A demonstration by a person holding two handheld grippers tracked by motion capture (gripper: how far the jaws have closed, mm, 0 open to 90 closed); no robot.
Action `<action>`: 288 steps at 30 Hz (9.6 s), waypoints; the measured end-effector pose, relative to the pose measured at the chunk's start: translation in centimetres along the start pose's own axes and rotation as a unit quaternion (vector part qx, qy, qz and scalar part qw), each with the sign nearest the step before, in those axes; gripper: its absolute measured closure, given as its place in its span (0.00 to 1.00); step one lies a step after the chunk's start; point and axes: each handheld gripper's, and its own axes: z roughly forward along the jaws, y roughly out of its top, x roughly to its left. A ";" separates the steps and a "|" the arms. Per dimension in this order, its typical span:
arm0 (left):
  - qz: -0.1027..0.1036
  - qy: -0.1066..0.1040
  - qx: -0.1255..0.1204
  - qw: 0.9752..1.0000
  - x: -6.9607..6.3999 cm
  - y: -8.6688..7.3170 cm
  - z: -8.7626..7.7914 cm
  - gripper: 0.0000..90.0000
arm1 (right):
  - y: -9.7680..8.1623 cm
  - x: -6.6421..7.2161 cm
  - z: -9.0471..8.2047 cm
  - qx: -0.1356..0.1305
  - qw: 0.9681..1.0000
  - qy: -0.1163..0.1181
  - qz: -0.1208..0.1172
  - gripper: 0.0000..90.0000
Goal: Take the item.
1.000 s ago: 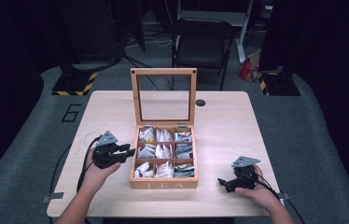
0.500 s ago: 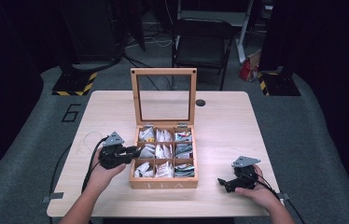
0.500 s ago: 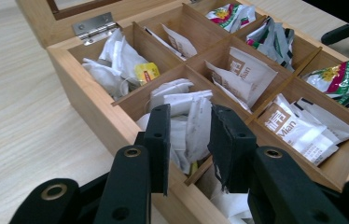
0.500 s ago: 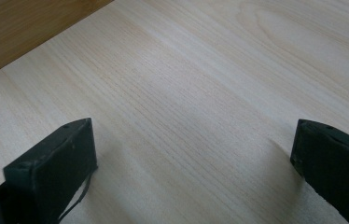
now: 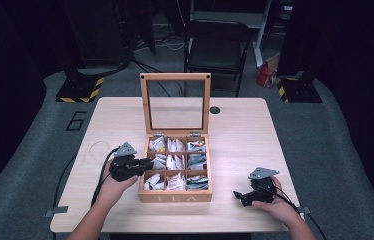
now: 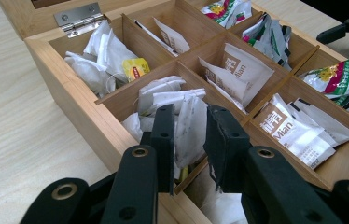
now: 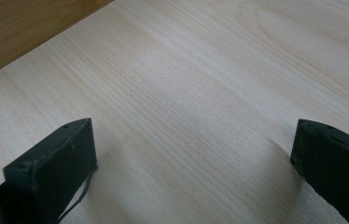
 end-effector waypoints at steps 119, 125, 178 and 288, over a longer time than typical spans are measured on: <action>0.040 0.062 -0.075 0.994 1.3 7.2 -8.4 0.99 | 0.0 0.0 0.0 0.000 1.000 0.000 -0.001 0.00; 0.033 0.076 -0.081 0.993 2.1 7.0 -9.5 0.99 | 0.0 0.0 0.0 0.000 1.000 0.000 0.000 0.00; -0.032 0.153 -0.081 0.984 8.0 4.4 -15.4 0.99 | 0.0 0.0 0.0 0.000 1.000 -0.003 0.001 0.00; -0.082 0.138 -0.040 0.986 9.5 -0.6 -9.9 0.75 | 0.0 0.0 0.0 0.000 1.000 -0.002 0.002 0.00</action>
